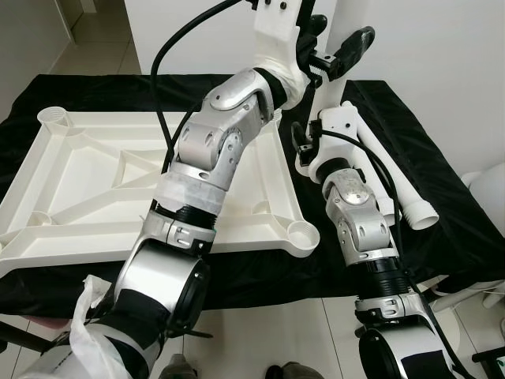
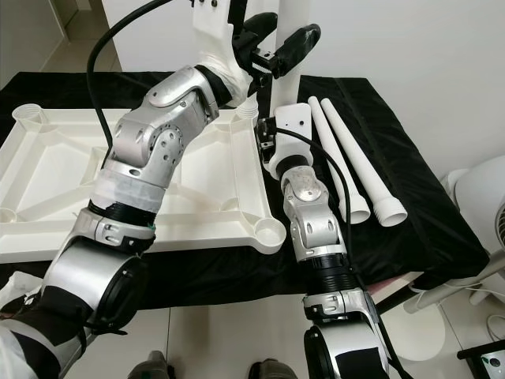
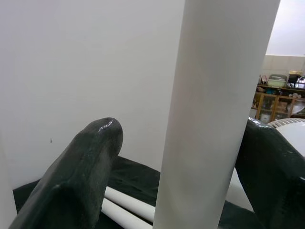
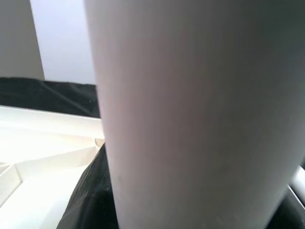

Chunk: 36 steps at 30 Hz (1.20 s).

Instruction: Building children table

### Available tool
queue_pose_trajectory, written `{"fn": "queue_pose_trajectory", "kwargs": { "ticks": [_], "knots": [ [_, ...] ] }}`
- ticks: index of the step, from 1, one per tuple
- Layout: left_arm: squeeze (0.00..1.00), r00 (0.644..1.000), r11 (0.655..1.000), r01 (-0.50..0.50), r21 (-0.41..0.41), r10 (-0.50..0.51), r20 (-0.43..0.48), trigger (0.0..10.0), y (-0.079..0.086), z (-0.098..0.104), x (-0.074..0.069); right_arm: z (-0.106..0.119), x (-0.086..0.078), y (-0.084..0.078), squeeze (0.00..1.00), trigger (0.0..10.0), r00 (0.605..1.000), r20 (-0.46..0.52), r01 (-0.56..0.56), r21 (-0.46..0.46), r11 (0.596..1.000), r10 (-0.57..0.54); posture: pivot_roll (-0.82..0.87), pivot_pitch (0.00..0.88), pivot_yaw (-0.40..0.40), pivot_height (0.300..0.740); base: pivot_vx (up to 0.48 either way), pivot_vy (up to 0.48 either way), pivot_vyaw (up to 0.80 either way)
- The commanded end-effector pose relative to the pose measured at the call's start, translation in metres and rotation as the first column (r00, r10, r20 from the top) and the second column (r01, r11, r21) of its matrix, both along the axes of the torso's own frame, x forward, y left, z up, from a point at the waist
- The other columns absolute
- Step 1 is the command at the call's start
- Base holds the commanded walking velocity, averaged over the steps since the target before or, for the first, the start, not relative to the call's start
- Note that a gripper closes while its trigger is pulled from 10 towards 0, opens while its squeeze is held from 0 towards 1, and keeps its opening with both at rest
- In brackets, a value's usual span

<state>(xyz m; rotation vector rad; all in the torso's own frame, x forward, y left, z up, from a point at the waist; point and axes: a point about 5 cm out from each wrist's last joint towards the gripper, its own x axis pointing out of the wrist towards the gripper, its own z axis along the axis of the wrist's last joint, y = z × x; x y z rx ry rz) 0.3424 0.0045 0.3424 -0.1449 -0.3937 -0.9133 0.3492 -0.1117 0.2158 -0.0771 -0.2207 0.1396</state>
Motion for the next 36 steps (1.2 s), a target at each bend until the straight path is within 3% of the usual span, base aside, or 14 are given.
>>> {"fn": "queue_pose_trajectory", "kwargs": {
  "ticks": [1, 9, 11, 21, 29, 36],
  "knots": [
    [0.0, 1.0, 1.0, 0.005, -0.005, -0.005, 0.015, 10.0, 0.002, 0.004, 0.001, 0.003, -0.001, -0.011, 0.0, 10.0, 0.999, 0.012, 0.045, 0.04, 0.998, -0.045, -0.03, 0.0, -0.018, 0.74, 0.0, 0.0, 0.0],
    [0.0, 1.0, 1.0, -0.007, -0.007, 0.008, 0.02, 10.0, 0.015, 0.005, 0.007, -0.006, -0.006, -0.027, 0.0, 10.0, 0.991, -0.004, 0.136, 0.074, 0.988, -0.136, -0.01, 0.0, 0.0, 0.74, 0.0, 0.0, 0.0],
    [0.0, 1.0, 0.999, 0.021, -0.048, -0.02, 0.01, 10.0, 0.021, 0.01, 0.007, -0.014, -0.009, -0.035, 0.0, 10.0, 0.985, -0.024, 0.171, 0.085, 0.982, -0.169, 0.0, 0.0, -0.006, 0.74, 0.0, 0.0, 0.0],
    [0.0, 1.0, 0.994, 0.009, -0.108, -0.01, -0.013, 10.0, 0.045, 0.014, 0.013, -0.029, -0.016, -0.054, 0.0, 10.0, 0.967, -0.068, 0.251, 0.12, 0.96, -0.245, 0.02, 0.0, -0.011, 0.74, 0.0, 0.0, 0.0],
    [0.0, 0.997, 0.997, -0.074, -0.022, 0.074, 0.018, 10.0, 0.062, -0.005, 0.022, -0.025, -0.017, -0.062, 0.0, 10.0, 0.959, -0.051, 0.283, 0.141, 0.949, -0.278, 0.02, 0.0, -0.001, 0.74, 0.0, 0.0, 0.0],
    [0.0, 0.992, 0.987, -0.126, 0.102, 0.123, 0.032, 10.0, 0.076, -0.029, 0.027, -0.024, -0.021, -0.066, 0.0, 10.0, 0.954, -0.034, 0.299, 0.155, 0.942, -0.297, 0.01, 0.0, 0.013, 0.74, 0.0, 0.0, 0.0]
  ]
}}
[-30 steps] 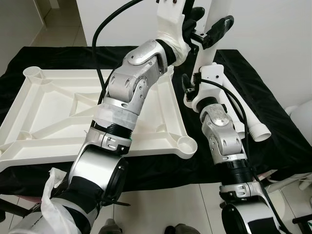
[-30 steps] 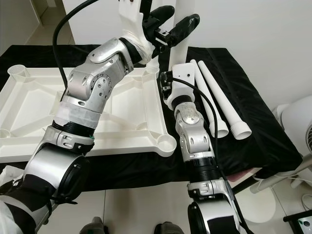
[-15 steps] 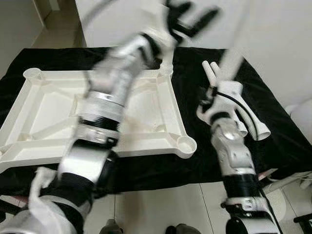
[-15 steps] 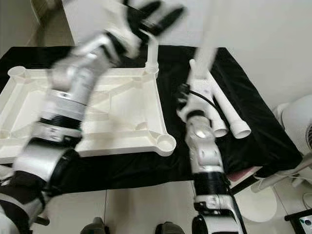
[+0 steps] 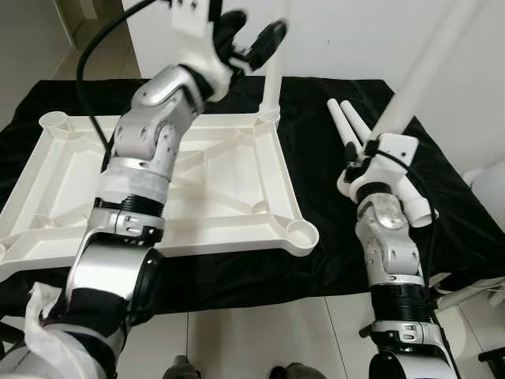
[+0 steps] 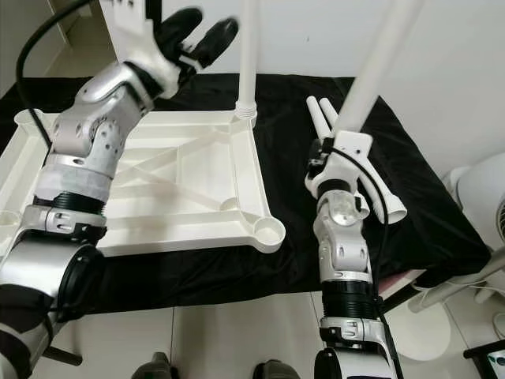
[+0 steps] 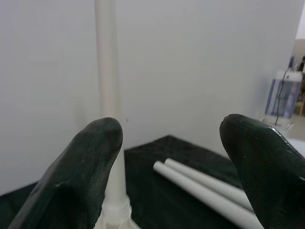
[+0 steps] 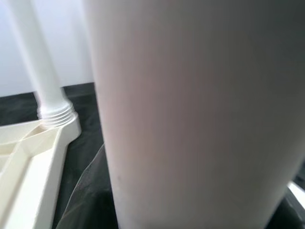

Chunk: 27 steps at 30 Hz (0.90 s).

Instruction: Building children table

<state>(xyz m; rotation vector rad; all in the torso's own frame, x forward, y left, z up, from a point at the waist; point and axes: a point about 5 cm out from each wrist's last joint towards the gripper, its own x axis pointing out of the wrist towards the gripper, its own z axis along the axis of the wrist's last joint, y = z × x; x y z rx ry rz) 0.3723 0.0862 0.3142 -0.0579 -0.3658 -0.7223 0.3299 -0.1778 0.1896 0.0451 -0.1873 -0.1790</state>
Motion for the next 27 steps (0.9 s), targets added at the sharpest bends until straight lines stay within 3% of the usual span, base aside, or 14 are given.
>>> {"fn": "queue_pose_trajectory", "kwargs": {
  "ticks": [1, 4, 9, 13, 16, 23, 27],
  "knots": [
    [0.0, 0.997, 0.993, 0.074, 0.088, -0.077, 0.029, 10.0, -0.005, -0.008, -0.003, 0.002, -0.002, 0.0, 0.0, 10.0, 1.0, 0.024, 0.001, 0.004, 1.0, -0.001, 0.0, 0.0, 0.022, 0.74, 0.0, 0.0, 0.0],
    [0.0, 0.997, 0.99, 0.058, 0.132, -0.064, 0.04, 10.0, -0.004, -0.016, -0.004, 0.003, -0.003, 0.0, 0.0, 10.0, 1.0, 0.03, 0.001, 0.004, 1.0, -0.001, 0.0, 0.0, 0.027, 0.74, 0.0, 0.0, 0.0],
    [0.0, 0.999, 0.963, 0.046, 0.265, -0.051, 0.015, 10.0, -0.001, -0.051, -0.004, 0.003, -0.013, -0.005, 0.0, 10.0, 0.999, 0.047, 0.0, -0.032, 0.999, 0.002, -0.01, 0.0, 0.059, 0.74, 0.0, 0.0, 0.0],
    [0.0, 0.998, 0.954, 0.054, 0.294, -0.057, 0.002, 10.0, 0.001, -0.058, -0.004, 0.002, -0.016, -0.006, 0.0, 10.0, 0.999, 0.046, -0.012, -0.065, 0.998, 0.015, -0.01, 0.0, 0.078, 0.74, 0.0, 0.0, 0.0],
    [0.0, 0.996, 0.927, 0.093, 0.364, -0.088, -0.03, 10.0, 0.01, -0.069, -0.006, -0.002, -0.019, -0.004, 0.0, 10.0, 0.998, 0.03, -0.049, -0.118, 0.992, 0.053, -0.01, 0.0, 0.085, 0.74, 0.0, 0.0, 0.0],
    [0.0, 0.993, 0.897, 0.119, 0.427, -0.107, -0.05, 10.0, 0.021, -0.08, -0.007, -0.002, -0.021, -0.002, 0.0, 10.0, 0.997, 0.024, -0.069, -0.129, 0.989, 0.073, 0.0, 0.0, 0.065, 0.74, 0.0, 0.0, 0.0],
    [0.0, 0.99, 0.838, 0.137, 0.529, -0.129, -0.053, 10.0, 0.029, -0.095, -0.01, -0.001, -0.021, -0.003, 0.0, 10.0, 0.997, 0.021, -0.076, -0.142, 0.987, 0.08, 0.01, 0.0, 0.046, 0.74, 0.0, 0.0, 0.0]
  ]
}}
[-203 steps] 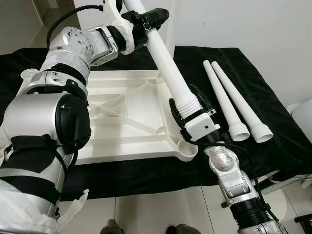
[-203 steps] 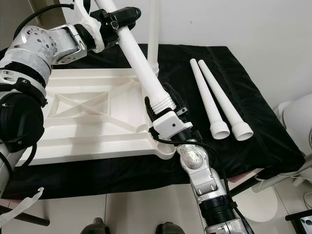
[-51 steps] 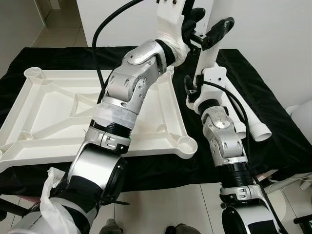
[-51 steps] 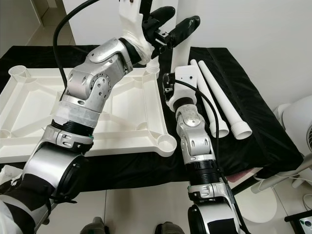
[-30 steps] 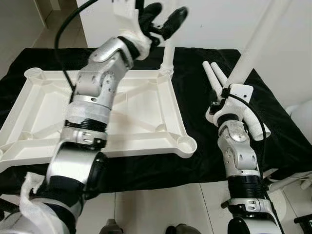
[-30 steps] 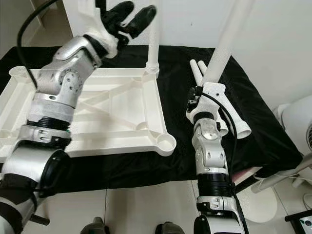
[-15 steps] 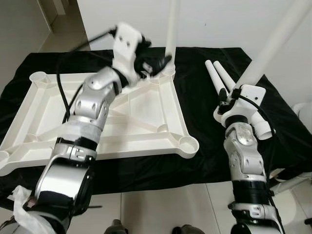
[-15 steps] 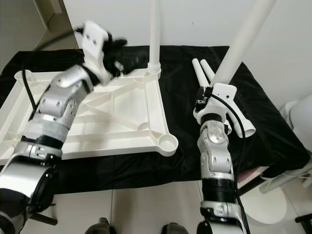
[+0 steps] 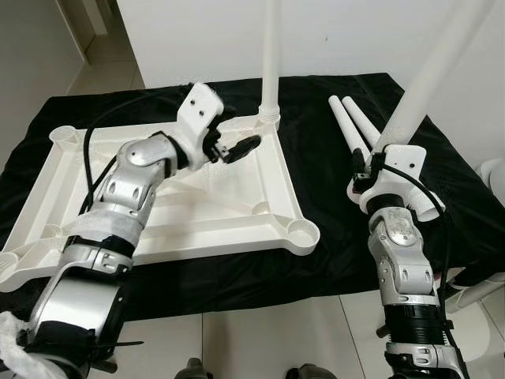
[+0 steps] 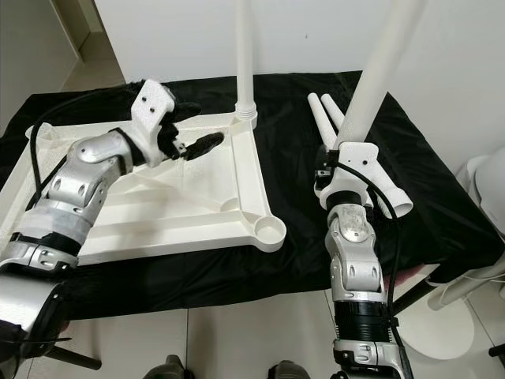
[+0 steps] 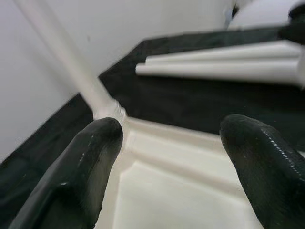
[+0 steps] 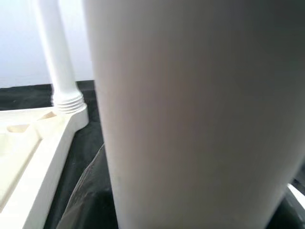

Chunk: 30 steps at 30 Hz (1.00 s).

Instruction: Building children table

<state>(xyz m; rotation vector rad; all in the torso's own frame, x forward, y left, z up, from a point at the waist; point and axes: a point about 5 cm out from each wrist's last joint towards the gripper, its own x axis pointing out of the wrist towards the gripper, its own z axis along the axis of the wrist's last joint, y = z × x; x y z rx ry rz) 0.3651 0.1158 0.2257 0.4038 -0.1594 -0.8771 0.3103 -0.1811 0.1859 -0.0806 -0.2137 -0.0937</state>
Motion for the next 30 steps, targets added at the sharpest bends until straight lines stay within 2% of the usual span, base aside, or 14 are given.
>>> {"fn": "queue_pose_trajectory", "kwargs": {
  "ticks": [1, 5, 9, 10, 11, 14, 16, 17, 19, 21, 22, 23, 27, 30],
  "knots": [
    [0.0, 0.997, 0.994, 0.075, 0.084, -0.074, -0.016, 10.0, -0.001, -0.011, -0.005, 0.004, -0.002, 0.0, 0.0, 10.0, 1.0, 0.012, -0.011, -0.007, 1.0, 0.011, 0.01, 0.0, 0.034, 0.74, 0.0, 0.0, 0.0],
    [0.0, 0.996, 0.992, 0.084, 0.094, -0.082, -0.024, 10.0, -0.001, -0.015, -0.006, 0.006, -0.002, 0.0, 0.0, 10.0, 1.0, 0.022, -0.019, -0.004, 1.0, 0.019, 0.01, 0.0, 0.032, 0.74, 0.0, 0.0, 0.0],
    [0.0, 0.999, 0.999, 0.002, -0.049, -0.004, -0.044, 10.0, 0.0, -0.018, -0.002, 0.014, -0.005, -0.002, 0.0, 10.0, 0.995, 0.094, -0.021, 0.004, 1.0, 0.021, 0.01, 0.0, 0.023, 0.74, 0.0, 0.0, 0.0],
    [0.0, 0.999, 0.999, 0.002, -0.049, -0.004, -0.044, 10.0, 0.0, -0.018, -0.002, 0.014, -0.005, -0.002, 0.0, 10.0, 0.995, 0.094, -0.021, 0.004, 1.0, 0.021, 0.01, 0.0, 0.023, 0.74, 0.0, 0.0, 0.0],
    [0.0, 0.997, 0.991, -0.05, -0.126, 0.043, -0.061, 10.0, 0.002, -0.016, 0.001, 0.013, -0.008, -0.003, 0.0, 10.0, 0.994, 0.109, -0.007, 0.018, 1.0, 0.005, 0.01, 0.0, 0.018, 0.74, 0.0, 0.0, 0.0],
    [0.0, 0.993, 0.975, -0.105, -0.194, 0.092, -0.074, 10.0, 0.004, -0.015, 0.004, 0.011, -0.01, -0.004, 0.0, 10.0, 0.993, 0.115, 0.006, 0.03, 1.0, -0.01, 0.01, 0.0, 0.014, 0.74, 0.0, 0.0, 0.0],
    [0.0, 0.975, 0.934, -0.216, -0.284, 0.191, -0.112, 10.0, 0.01, -0.018, 0.009, 0.005, -0.015, -0.007, 0.0, 10.0, 0.993, 0.108, 0.038, 0.055, 0.998, -0.044, 0.01, 0.0, 0.009, 0.74, 0.0, 0.0, 0.0],
    [0.0, 0.975, 0.934, -0.216, -0.284, 0.191, -0.112, 10.0, 0.01, -0.018, 0.009, 0.005, -0.015, -0.007, 0.0, 10.0, 0.993, 0.108, 0.038, 0.055, 0.998, -0.044, 0.01, 0.0, 0.009, 0.74, 0.0, 0.0, 0.0],
    [0.0, 0.954, 0.897, -0.299, -0.325, 0.269, -0.133, 10.0, 0.014, -0.021, 0.012, -0.001, -0.019, -0.009, 0.0, 10.0, 0.993, 0.092, 0.07, 0.074, 0.995, -0.077, 0.01, 0.0, 0.007, 0.74, 0.0, 0.0, 0.0],
    [0.0, 0.954, 0.897, -0.299, -0.325, 0.269, -0.133, 10.0, 0.014, -0.021, 0.012, -0.001, -0.019, -0.009, 0.0, 10.0, 0.993, 0.092, 0.07, 0.074, 0.995, -0.077, 0.01, 0.0, 0.007, 0.74, 0.0, 0.0, 0.0],
    [0.0, 0.926, 0.85, -0.377, -0.369, 0.341, -0.161, 10.0, 0.022, -0.025, 0.013, -0.006, -0.025, -0.012, 0.0, 10.0, 0.99, 0.078, 0.109, 0.083, 0.991, -0.116, 0.01, 0.0, 0.009, 0.74, 0.0, 0.0, 0.0],
    [0.0, 0.915, 0.831, -0.404, -0.383, 0.363, -0.176, 10.0, 0.025, -0.027, 0.013, -0.007, -0.027, -0.012, 0.0, 10.0, 0.989, 0.076, 0.123, 0.083, 0.989, -0.129, 0.01, 0.0, 0.009, 0.74, 0.0, 0.0, 0.0],
    [0.0, 0.875, 0.774, -0.483, -0.409, 0.433, -0.215, 10.0, 0.033, -0.036, 0.011, -0.011, -0.032, -0.014, 0.0, 10.0, 0.985, 0.074, 0.147, 0.088, 0.985, -0.154, 0.01, 0.0, 0.012, 0.74, 0.0, 0.0, 0.0],
    [0.0, 0.858, 0.754, -0.514, -0.409, 0.458, -0.235, 10.0, 0.034, -0.042, 0.01, -0.013, -0.034, -0.015, 0.0, 10.0, 0.984, 0.075, 0.151, 0.1, 0.983, -0.159, 0.01, 0.0, 0.012, 0.74, 0.0, 0.0, 0.0]
  ]
}}
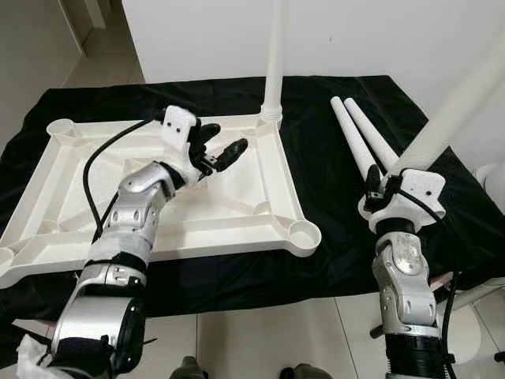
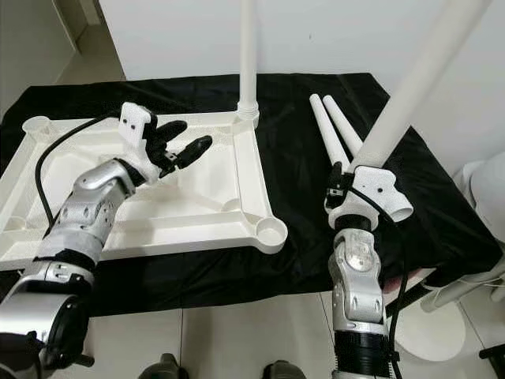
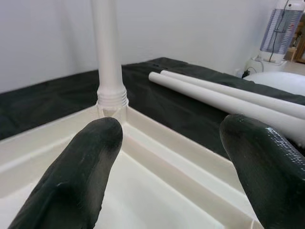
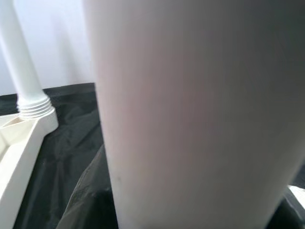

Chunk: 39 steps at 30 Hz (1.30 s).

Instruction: Building children table

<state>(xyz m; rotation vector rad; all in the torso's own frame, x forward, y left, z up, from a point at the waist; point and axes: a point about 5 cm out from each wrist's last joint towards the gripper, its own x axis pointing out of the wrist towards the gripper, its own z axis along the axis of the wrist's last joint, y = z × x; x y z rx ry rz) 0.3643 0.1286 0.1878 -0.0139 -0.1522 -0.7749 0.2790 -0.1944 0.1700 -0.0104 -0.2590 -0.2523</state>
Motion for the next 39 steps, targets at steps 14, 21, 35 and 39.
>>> {"fn": "queue_pose_trajectory", "kwargs": {
  "ticks": [14, 21, 35, 39],
  "knots": [
    [0.0, 0.883, 0.881, -0.464, -0.096, 0.451, -0.127, 10.0, -0.004, -0.033, -0.013, -0.017, -0.02, 0.007, 0.0, 10.0, 1.0, -0.005, 0.008, 0.035, 0.999, -0.008, 0.02, 0.0, 0.004, 0.74, 0.0, 0.0, 0.0],
    [0.0, 0.908, 0.899, -0.418, -0.132, 0.413, -0.065, 10.0, -0.017, -0.031, -0.029, -0.019, -0.021, 0.014, 0.0, 10.0, 1.0, -0.017, -0.012, 0.033, 0.999, 0.012, 0.03, 0.0, -0.009, 0.74, 0.0, 0.0, 0.0],
    [0.0, 0.902, 0.898, -0.43, -0.088, 0.431, -0.008, 10.0, -0.023, -0.035, -0.033, -0.026, -0.02, 0.021, 0.0, 10.0, 0.998, -0.057, -0.026, -0.025, 0.999, 0.025, 0.03, 0.0, -0.011, 0.74, 0.0, 0.0, 0.0],
    [0.0, 0.9, 0.896, -0.434, -0.098, 0.436, -0.005, 10.0, -0.023, -0.031, -0.029, -0.027, -0.019, 0.022, 0.0, 10.0, 0.997, -0.064, -0.047, -0.067, 0.997, 0.043, 0.02, 0.0, -0.004, 0.74, 0.0, 0.0, 0.0]
  ]
}}
